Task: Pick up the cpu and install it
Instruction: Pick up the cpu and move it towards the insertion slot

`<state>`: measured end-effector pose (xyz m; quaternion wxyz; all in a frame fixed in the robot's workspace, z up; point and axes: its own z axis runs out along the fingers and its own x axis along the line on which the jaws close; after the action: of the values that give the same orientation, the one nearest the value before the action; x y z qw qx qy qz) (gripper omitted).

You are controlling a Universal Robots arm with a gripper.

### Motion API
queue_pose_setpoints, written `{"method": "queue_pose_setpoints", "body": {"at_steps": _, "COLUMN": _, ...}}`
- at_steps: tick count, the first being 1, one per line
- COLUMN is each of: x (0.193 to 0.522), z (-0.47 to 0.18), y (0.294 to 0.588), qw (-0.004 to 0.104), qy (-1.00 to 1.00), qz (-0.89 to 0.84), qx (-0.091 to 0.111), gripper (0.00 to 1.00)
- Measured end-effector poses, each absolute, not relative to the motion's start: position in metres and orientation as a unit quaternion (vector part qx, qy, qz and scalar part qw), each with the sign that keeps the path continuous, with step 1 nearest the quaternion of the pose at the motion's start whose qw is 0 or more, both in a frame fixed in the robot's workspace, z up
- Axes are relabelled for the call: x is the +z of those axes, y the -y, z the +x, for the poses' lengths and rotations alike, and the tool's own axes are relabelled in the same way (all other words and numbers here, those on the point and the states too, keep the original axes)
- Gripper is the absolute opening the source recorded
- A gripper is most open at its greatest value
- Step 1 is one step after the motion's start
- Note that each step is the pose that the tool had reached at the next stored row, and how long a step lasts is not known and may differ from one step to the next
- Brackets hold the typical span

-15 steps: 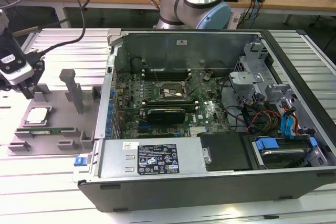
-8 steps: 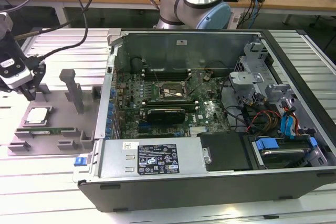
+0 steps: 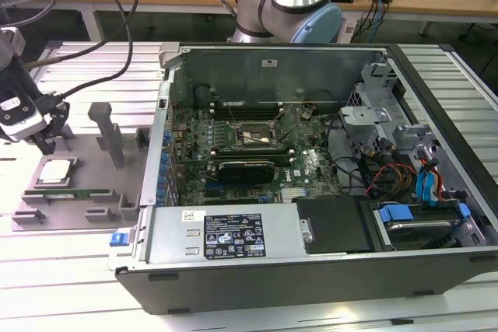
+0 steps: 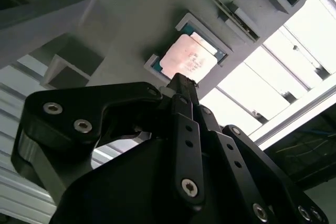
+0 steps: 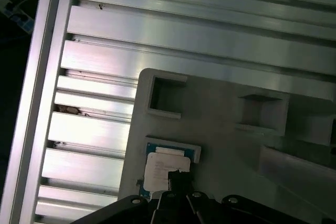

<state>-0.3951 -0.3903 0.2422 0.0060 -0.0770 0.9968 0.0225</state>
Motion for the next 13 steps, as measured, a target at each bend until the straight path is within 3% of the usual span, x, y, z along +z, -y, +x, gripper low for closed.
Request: {"method": "queue_pose_setpoints", "body": {"at_steps": 13, "x": 0.216, "z": -0.399, "y": 0.395, "qw": 0.005, "qy": -0.999, "qz": -0.043, "qx": 0.021, "gripper": 0.11}}
